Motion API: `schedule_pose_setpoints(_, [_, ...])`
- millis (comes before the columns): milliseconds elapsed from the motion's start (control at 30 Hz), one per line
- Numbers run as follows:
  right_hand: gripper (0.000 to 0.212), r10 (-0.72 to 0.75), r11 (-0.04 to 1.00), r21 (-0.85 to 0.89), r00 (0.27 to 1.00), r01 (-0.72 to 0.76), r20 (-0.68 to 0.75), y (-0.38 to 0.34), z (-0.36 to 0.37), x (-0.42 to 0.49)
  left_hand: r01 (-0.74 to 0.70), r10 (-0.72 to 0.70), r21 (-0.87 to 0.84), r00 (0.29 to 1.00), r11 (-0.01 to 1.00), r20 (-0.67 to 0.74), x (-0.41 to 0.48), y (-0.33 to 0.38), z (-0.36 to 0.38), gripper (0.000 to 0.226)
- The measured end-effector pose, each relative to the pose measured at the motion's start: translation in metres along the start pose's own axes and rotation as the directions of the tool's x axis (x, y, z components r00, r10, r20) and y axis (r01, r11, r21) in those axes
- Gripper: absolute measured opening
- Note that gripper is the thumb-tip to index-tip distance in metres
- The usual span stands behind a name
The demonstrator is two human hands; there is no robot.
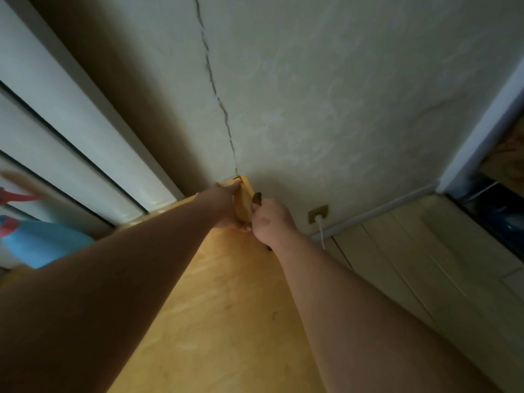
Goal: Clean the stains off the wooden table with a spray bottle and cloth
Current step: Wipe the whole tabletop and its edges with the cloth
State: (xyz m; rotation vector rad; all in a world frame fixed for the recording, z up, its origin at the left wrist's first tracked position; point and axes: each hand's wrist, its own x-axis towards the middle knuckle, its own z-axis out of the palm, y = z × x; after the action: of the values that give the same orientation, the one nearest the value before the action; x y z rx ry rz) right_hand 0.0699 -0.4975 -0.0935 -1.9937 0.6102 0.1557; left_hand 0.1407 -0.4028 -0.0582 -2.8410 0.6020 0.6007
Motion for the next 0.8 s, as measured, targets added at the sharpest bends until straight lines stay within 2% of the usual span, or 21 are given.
schedule_pose_setpoints(100, [0.028, 0.012, 1.0, 0.008, 1.0, -0.012, 0.014, 0.009, -0.002, -0.019, -0.028, 0.028, 0.012, 0.999, 1.0, -0.016, -0.009, -0.001, 0.003, 0.118])
schedule_pose_setpoints(233, [0.032, 0.052, 0.997, -0.054, 0.999, -0.052, 0.003, 0.007, -0.004, -0.018, -0.063, 0.055, 0.071, 0.992, 0.995, 0.109, -0.017, 0.002, 0.006, 0.136])
schedule_pose_setpoints(333, [0.036, 0.037, 0.996, -0.08, 0.999, -0.039, -0.034, -0.007, 0.003, -0.003, -0.08, 0.075, 0.049, 0.992, 0.996, 0.102, -0.02, 0.001, 0.012, 0.137])
schedule_pose_setpoints(500, [0.032, 0.003, 0.997, -0.07, 0.996, -0.009, -0.087, -0.03, 0.016, 0.032, -0.169, 0.168, 0.041, 0.985, 0.985, 0.031, -0.016, 0.0, 0.015, 0.125])
schedule_pose_setpoints(567, [0.029, 0.019, 0.998, -0.051, 0.998, -0.022, -0.068, -0.029, 0.016, 0.036, -0.148, 0.147, 0.025, 0.989, 0.989, 0.012, -0.011, 0.0, 0.018, 0.121])
schedule_pose_setpoints(667, [0.021, 0.063, 0.99, -0.128, 0.998, -0.064, -0.01, -0.025, 0.013, 0.024, -0.063, 0.061, -0.023, 0.995, 0.998, -0.075, -0.006, -0.009, 0.02, 0.095])
schedule_pose_setpoints(800, [0.022, 0.042, 0.978, -0.202, 0.997, -0.056, -0.07, -0.01, 0.007, -0.011, -0.095, 0.088, 0.084, 0.993, 0.992, 0.083, -0.014, -0.009, 0.009, 0.125])
